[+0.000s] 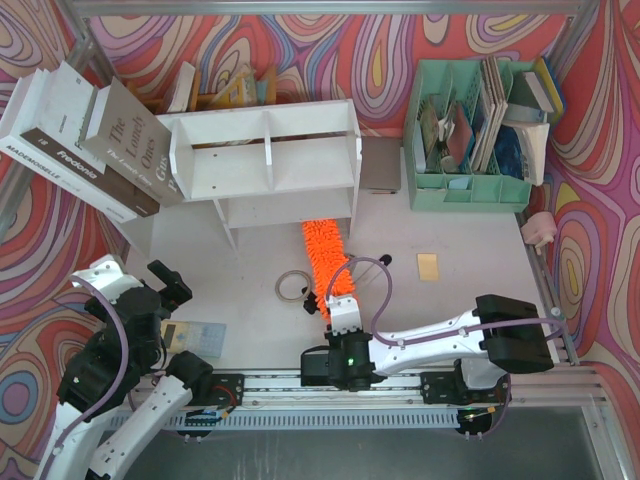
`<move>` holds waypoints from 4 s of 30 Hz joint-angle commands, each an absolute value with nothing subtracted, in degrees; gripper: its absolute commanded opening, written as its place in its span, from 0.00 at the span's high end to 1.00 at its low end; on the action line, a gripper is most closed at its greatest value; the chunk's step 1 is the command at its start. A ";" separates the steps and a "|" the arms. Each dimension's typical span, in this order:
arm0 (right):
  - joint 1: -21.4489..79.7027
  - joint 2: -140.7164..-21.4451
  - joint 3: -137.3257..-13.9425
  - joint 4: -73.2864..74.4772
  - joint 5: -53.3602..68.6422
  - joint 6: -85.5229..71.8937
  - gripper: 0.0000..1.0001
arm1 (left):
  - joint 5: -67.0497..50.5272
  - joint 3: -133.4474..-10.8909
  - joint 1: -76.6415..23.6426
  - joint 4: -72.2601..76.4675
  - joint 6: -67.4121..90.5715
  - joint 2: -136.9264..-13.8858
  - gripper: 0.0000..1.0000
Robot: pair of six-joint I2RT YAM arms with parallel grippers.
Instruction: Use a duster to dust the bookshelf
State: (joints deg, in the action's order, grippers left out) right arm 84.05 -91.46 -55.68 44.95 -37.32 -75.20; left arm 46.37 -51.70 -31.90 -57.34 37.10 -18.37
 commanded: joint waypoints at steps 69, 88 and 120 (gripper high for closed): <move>83.12 -86.94 -51.58 40.51 -38.00 -73.73 1.00 | 47.47 -51.92 -32.25 -57.92 37.17 -18.46 0.02; 87.45 -91.54 -56.64 37.18 -40.30 -65.52 1.00 | 47.42 -51.87 -32.26 -57.92 37.17 -18.28 0.02; 88.87 -95.62 -58.44 26.73 -34.99 -51.29 1.00 | 47.34 -51.84 -32.25 -57.74 36.91 -18.57 0.02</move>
